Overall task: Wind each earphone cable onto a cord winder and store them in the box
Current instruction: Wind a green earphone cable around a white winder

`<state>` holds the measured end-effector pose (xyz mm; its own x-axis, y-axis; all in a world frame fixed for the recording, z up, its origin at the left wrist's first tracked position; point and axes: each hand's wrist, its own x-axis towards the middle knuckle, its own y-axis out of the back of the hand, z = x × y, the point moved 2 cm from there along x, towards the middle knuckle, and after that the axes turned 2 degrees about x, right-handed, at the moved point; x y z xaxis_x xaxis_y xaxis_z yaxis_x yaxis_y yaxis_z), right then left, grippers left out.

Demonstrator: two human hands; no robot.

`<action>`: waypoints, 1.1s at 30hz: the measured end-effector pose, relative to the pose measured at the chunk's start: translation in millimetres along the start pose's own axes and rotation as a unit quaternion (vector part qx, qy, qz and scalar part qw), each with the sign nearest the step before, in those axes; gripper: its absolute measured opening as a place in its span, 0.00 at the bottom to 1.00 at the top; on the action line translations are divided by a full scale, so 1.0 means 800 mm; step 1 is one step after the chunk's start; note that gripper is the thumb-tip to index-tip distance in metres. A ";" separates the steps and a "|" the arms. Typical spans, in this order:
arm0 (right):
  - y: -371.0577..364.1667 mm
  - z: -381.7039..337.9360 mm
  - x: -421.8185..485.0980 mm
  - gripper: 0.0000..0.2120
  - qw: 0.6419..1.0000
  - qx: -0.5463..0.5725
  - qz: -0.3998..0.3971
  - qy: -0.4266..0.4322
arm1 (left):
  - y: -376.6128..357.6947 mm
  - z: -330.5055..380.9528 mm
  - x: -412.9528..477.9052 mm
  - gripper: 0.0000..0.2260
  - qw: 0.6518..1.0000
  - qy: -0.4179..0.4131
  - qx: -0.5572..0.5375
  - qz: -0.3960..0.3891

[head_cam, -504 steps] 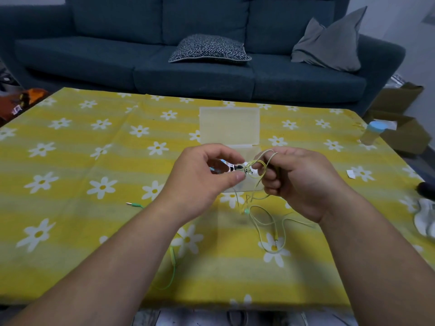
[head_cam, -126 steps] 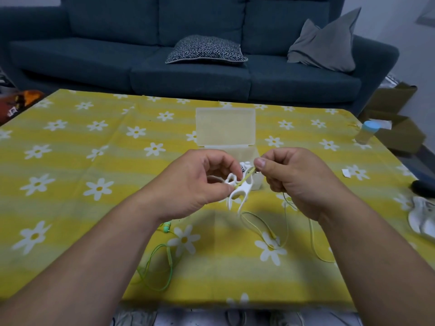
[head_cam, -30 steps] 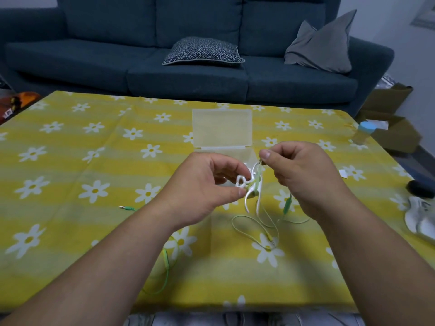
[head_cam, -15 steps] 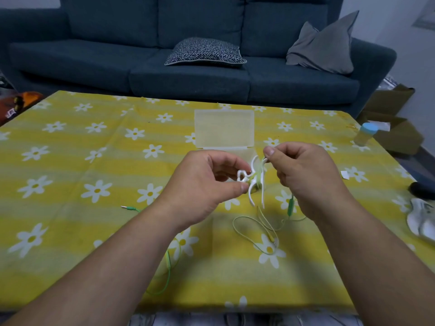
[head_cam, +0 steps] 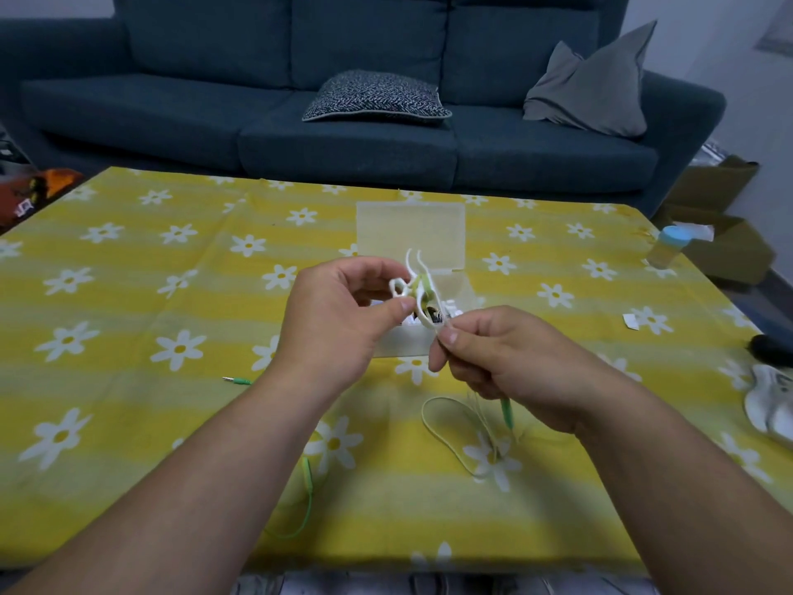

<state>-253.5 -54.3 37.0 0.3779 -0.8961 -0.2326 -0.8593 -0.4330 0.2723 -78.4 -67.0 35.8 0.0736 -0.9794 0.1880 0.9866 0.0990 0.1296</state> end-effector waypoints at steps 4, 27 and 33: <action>0.003 -0.008 -0.005 0.14 1.000 -0.023 0.005 0.014 | 0.007 0.003 0.004 0.10 0.999 -0.009 0.038 -0.001; 0.041 -0.019 -0.001 0.07 0.952 -0.082 0.266 0.124 | -0.013 0.019 -0.016 0.12 0.980 -0.030 0.124 -0.155; 0.037 -0.010 0.006 0.10 0.969 0.007 0.234 0.075 | -0.015 0.021 -0.018 0.13 0.981 -0.037 0.080 -0.172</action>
<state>-274.9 -72.0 51.4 -0.0094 -0.9986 0.0520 -0.9531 0.0247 0.3017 -93.7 -51.0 47.9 -0.2772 -0.9446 0.1758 0.9152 -0.2039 0.3475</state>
